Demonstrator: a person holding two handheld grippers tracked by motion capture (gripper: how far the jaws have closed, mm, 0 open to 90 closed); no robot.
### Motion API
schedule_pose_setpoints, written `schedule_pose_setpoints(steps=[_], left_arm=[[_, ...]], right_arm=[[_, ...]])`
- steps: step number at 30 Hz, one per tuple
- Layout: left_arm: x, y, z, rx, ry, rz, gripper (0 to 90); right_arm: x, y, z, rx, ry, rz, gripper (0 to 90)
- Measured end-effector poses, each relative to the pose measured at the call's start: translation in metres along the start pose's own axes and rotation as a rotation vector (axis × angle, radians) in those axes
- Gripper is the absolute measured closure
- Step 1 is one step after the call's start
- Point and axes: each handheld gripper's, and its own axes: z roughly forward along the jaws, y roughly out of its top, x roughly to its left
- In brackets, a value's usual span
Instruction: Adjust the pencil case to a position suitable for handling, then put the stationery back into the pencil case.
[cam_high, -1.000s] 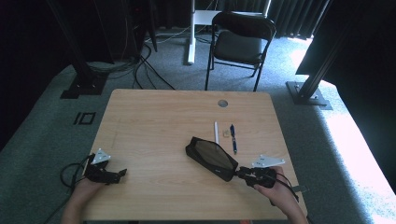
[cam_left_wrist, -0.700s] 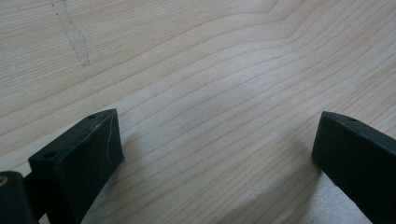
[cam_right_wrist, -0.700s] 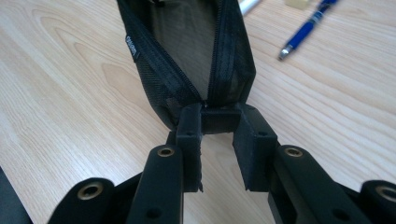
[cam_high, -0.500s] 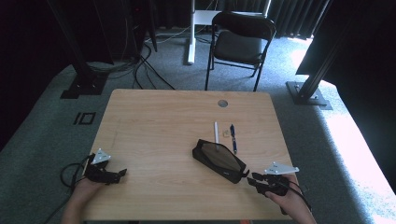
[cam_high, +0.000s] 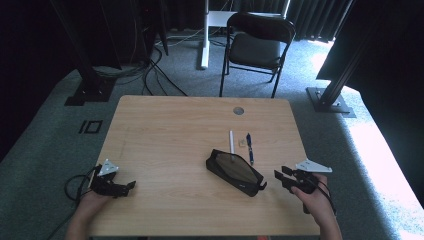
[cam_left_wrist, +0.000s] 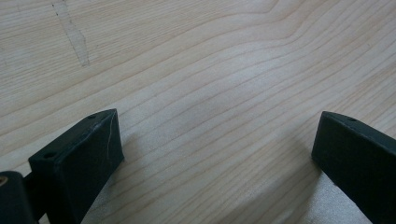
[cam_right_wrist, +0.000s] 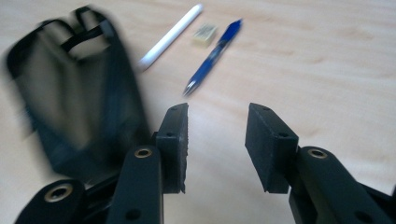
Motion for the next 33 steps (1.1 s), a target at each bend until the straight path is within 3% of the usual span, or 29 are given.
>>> schedule_pose_setpoints(steps=[1, 2, 4, 5, 6, 9, 11, 13, 15, 18, 26, 33], left_arm=[[0.000, 0.000, 0.000, 0.000, 0.000, -0.001, 2.0], [0.000, 0.000, 0.000, 0.000, 0.000, -0.001, 2.0], [0.000, 0.000, 0.000, 0.000, 0.000, -0.001, 2.0], [0.000, 0.000, 0.000, 0.000, 0.000, -0.001, 2.1], [0.000, 0.000, 0.000, 0.000, 0.000, -0.001, 2.1], [0.000, 0.000, 0.000, 0.000, 0.000, -0.002, 2.0], [0.000, 0.000, 0.000, 0.000, 0.000, -0.002, 2.0], [0.000, 0.000, 0.000, 0.000, 0.000, -0.002, 2.0], [0.000, 0.000, 0.000, 0.000, 0.000, -0.002, 2.1], [0.000, 0.000, 0.000, 0.000, 0.000, -0.001, 2.0], [0.000, 0.000, 0.000, 0.000, 0.000, -0.002, 2.0], [0.000, 0.000, 0.000, 0.000, 0.000, -0.001, 2.1]], right_arm=[[0.000, 0.000, 0.000, 0.000, 0.000, 0.000, 56.9], [-0.004, 0.008, 0.014, -0.011, -0.019, 0.014, 56.7], [-0.005, 0.011, 0.021, -0.015, -0.028, 0.012, 56.2], [-0.007, 0.018, 0.035, -0.027, -0.043, 0.034, 58.6], [-0.007, 0.018, 0.035, -0.027, -0.043, 0.034, 58.6], [-0.006, 0.031, 0.061, -0.008, -0.033, 0.028, 58.0], [-0.006, 0.031, 0.061, -0.008, -0.033, 0.028, 58.0], [-0.010, 0.039, 0.083, 0.012, -0.017, 0.055, 57.3], [-0.013, 0.042, 0.093, 0.024, -0.021, 0.066, 56.3], [-0.015, 0.045, 0.100, 0.018, -0.026, 0.100, 56.4], [-0.006, 0.057, 0.130, 0.077, -0.018, 0.092, 60.0], [0.002, 0.059, 0.149, 0.147, -0.055, 0.105, 63.6]])
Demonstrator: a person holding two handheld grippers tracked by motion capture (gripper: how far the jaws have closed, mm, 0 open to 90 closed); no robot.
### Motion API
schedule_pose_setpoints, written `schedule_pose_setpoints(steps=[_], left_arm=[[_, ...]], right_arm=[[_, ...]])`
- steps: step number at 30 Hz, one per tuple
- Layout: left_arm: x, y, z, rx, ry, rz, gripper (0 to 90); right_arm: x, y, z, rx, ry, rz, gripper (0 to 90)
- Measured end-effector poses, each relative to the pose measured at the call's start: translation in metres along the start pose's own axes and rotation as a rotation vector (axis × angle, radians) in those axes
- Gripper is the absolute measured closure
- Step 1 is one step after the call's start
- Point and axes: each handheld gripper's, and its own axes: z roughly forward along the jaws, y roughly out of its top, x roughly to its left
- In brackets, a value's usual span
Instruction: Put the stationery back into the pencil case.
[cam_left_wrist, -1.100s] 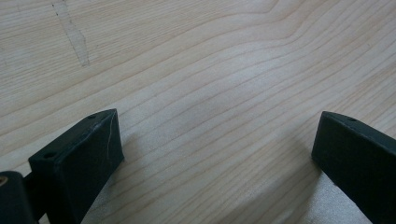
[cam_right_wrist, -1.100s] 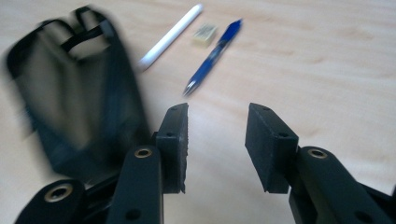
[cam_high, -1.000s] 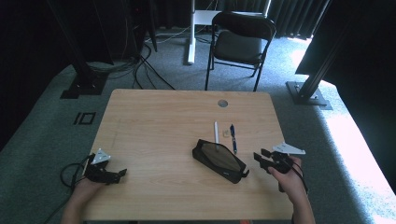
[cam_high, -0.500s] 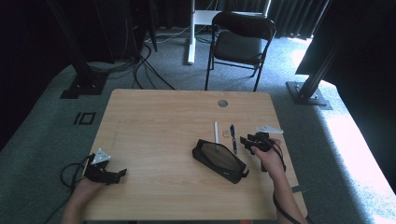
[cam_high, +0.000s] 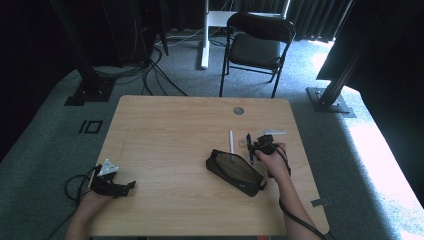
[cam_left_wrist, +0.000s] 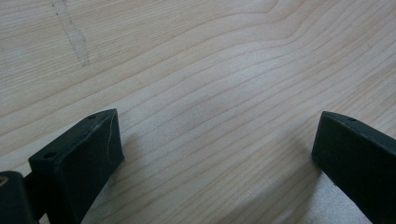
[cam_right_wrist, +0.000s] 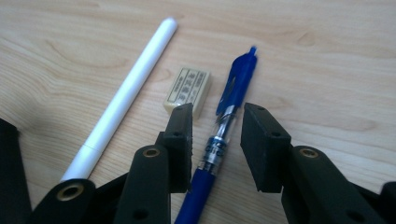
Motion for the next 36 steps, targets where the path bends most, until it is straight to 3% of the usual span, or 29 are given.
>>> schedule_pose_setpoints(steps=[10, 16, 21, 24, 27, 28, 36], left_arm=[[0.000, 0.000, 0.000, 0.000, 0.000, 0.000, 2.1], [0.000, 0.000, 0.000, -0.001, 0.001, -0.001, 2.1], [0.000, 0.000, 0.000, -0.001, 0.001, -0.001, 2.0], [0.000, -0.001, 0.000, -0.001, 0.001, -0.002, 2.1], [0.000, -0.001, 0.000, -0.001, 0.001, -0.001, 2.1], [0.000, -0.001, 0.000, -0.001, 0.001, -0.002, 2.0], [0.000, -0.001, 0.000, -0.001, 0.001, -0.002, 2.1]], right_arm=[[0.003, 0.001, 0.009, 0.051, -0.091, -0.006, 65.9], [-0.002, 0.000, 0.009, 0.033, -0.123, 0.003, 68.7], [-0.009, 0.000, 0.007, 0.040, -0.118, 0.040, 79.1], [-0.015, 0.001, 0.005, 0.050, -0.125, 0.074, 79.4], [-0.020, 0.001, 0.003, 0.051, -0.101, 0.110, 79.4], [-0.022, 0.002, 0.000, 0.028, -0.083, 0.140, 79.4], [-0.024, 0.011, -0.027, -0.037, -0.027, 0.133, 79.4]])
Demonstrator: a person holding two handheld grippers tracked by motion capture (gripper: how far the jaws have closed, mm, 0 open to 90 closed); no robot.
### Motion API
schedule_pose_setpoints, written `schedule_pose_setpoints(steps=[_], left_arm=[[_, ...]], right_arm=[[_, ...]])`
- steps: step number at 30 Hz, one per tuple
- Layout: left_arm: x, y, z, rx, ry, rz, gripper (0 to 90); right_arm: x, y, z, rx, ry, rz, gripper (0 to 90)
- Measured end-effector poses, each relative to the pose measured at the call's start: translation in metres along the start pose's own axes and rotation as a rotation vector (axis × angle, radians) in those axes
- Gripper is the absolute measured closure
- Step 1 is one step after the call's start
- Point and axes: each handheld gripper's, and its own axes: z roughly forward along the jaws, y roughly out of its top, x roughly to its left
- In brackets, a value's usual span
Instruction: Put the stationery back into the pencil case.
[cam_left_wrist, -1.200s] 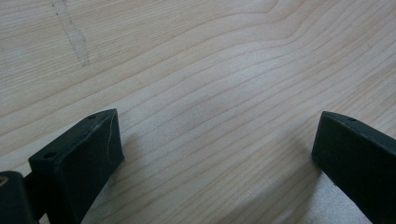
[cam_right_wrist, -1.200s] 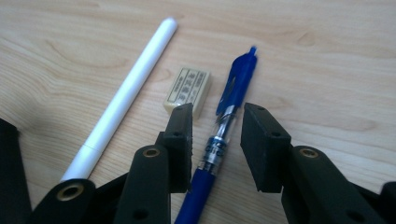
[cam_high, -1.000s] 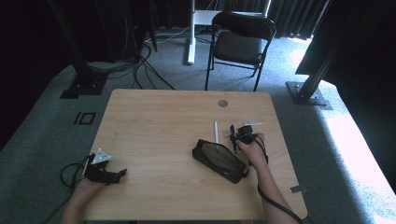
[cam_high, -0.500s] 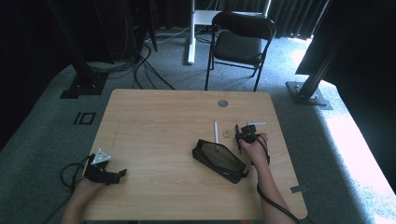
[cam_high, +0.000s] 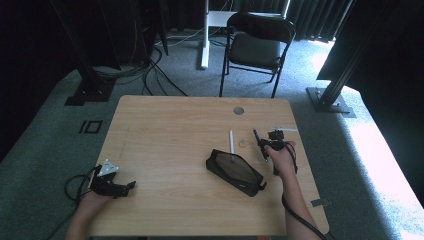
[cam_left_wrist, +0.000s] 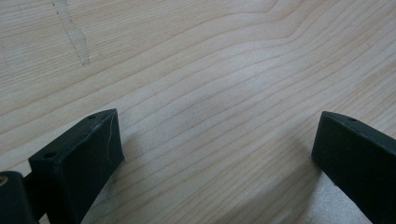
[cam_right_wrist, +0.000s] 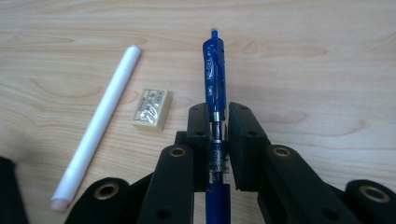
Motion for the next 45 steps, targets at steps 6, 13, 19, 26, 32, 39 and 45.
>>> schedule_pose_setpoints(steps=[6, 13, 19, 26, 32, 39, 45], left_arm=[[0.000, 0.000, 0.000, 0.000, 0.000, 0.000, 2.1], [0.000, 0.000, 0.000, 0.001, 0.000, 0.001, 2.1], [0.000, 0.000, 0.000, 0.001, 0.000, 0.000, 2.1], [0.000, 0.000, 0.000, 0.001, 0.000, 0.000, 2.0], [0.000, 0.000, 0.000, 0.001, 0.000, -0.001, 2.1], [0.000, 0.000, 0.000, 0.001, 0.002, -0.002, 2.0], [0.000, 0.000, 0.000, 0.000, 0.002, -0.003, 2.1]], right_arm=[[0.008, 0.009, -0.022, -0.045, 0.054, -0.007, 79.4], [0.032, 0.018, -0.050, -0.102, 0.133, -0.080, 79.4], [0.055, 0.021, -0.065, -0.115, 0.206, -0.157, 79.4], [0.076, 0.019, -0.074, -0.095, 0.288, -0.244, 79.4], [0.088, 0.015, -0.075, -0.067, 0.315, -0.301, 79.4], [0.101, 0.007, -0.073, -0.017, 0.371, -0.357, 79.4], [0.106, -0.001, -0.066, 0.042, 0.377, -0.406, 79.4]])
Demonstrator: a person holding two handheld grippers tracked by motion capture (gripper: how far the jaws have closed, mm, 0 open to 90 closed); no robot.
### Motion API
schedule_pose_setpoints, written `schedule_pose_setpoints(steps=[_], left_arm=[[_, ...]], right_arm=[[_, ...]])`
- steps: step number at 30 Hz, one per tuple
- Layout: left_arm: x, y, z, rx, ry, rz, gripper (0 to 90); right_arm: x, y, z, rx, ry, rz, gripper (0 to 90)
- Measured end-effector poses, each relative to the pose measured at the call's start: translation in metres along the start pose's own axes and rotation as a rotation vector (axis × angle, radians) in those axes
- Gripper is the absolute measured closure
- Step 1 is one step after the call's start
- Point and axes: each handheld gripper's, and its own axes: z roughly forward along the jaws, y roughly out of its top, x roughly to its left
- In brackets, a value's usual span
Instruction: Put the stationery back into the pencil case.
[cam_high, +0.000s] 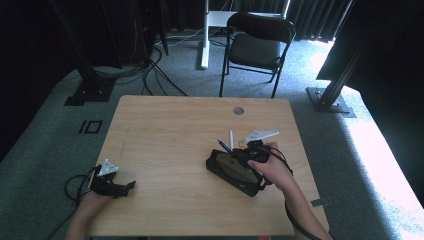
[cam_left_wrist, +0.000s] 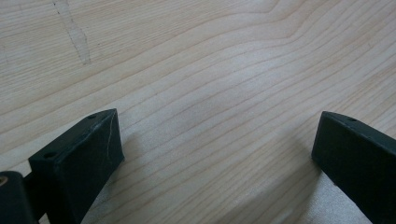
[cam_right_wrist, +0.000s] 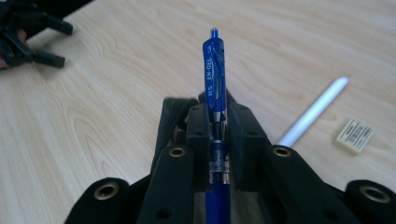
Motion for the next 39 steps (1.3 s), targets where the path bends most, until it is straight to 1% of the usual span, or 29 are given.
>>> schedule_pose_setpoints(steps=[2, 6, 8, 9, 11, 12, 14, 15, 17, 18, 21, 23, 25, 26, 30, 32, 34, 36, 39], left_arm=[[0.000, 0.000, 0.000, 0.000, 0.000, 0.000, 2.1], [0.000, 0.000, 0.000, 0.000, 0.000, 0.000, 2.1], [0.000, 0.000, 0.000, 0.000, 0.000, 0.000, 2.0], [0.000, 0.000, 0.000, 0.000, 0.000, 0.000, 2.0], [0.000, 0.000, 0.000, 0.000, 0.000, 0.001, 2.0], [0.000, 0.000, 0.000, 0.000, 0.000, 0.000, 2.0], [0.000, 0.000, 0.000, 0.000, 0.000, 0.000, 2.1], [0.000, 0.000, 0.000, 0.000, 0.000, 0.000, 2.1], [0.000, 0.000, 0.000, 0.000, 0.000, 0.000, 2.1], [0.000, 0.000, 0.000, 0.000, 0.000, 0.000, 2.1], [0.000, 0.000, 0.000, 0.000, 0.000, 0.000, 2.1], [0.000, 0.000, 0.000, 0.000, 0.000, 0.000, 2.1], [0.000, 0.000, 0.000, 0.000, 0.000, 0.000, 2.0], [0.000, 0.000, 0.000, 0.000, 0.000, 0.000, 2.0], [0.000, 0.000, 0.000, 0.000, 0.000, 0.000, 2.0], [0.000, 0.000, 0.000, 0.000, 0.000, 0.000, 2.1], [0.000, 0.000, 0.000, 0.000, 0.000, 0.000, 2.1], [0.000, 0.000, 0.000, 0.000, 0.000, 0.000, 2.0], [0.000, 0.000, 0.000, 0.000, 0.000, 0.000, 2.1]], right_arm=[[0.000, -0.003, 0.002, 0.007, 0.001, 0.002, 79.4], [0.003, -0.006, 0.006, 0.051, 0.011, -0.026, 79.4], [0.002, -0.007, 0.009, 0.066, 0.008, -0.026, 79.4], [0.002, -0.008, 0.011, 0.089, 0.008, -0.041, 79.4], [0.003, -0.009, 0.014, 0.107, 0.009, -0.047, 79.4], [0.004, -0.010, 0.016, 0.128, 0.012, -0.059, 79.4], [0.005, -0.011, 0.018, 0.139, 0.018, -0.063, 79.4], [0.006, -0.011, 0.020, 0.155, 0.018, -0.071, 79.4], [0.007, -0.012, 0.023, 0.177, 0.011, -0.076, 79.4], [0.007, -0.012, 0.025, 0.194, 0.002, -0.087, 79.4], [0.009, -0.012, 0.030, 0.222, 0.003, -0.093, 79.3], [0.009, -0.012, 0.033, 0.236, -0.001, -0.103, 79.3], [0.010, -0.012, 0.037, 0.249, 0.005, -0.096, 79.3], [0.010, -0.012, 0.038, 0.257, 0.000, -0.108, 79.4], [0.011, -0.013, 0.045, 0.280, 0.002, -0.110, 79.4], [0.011, -0.012, 0.048, 0.295, -0.010, -0.116, 79.4], [0.011, -0.011, 0.051, 0.298, -0.005, -0.115, 79.4], [0.012, -0.010, 0.055, 0.311, -0.012, -0.127, 79.4], [0.014, -0.010, 0.060, 0.337, -0.017, -0.126, 79.4]])
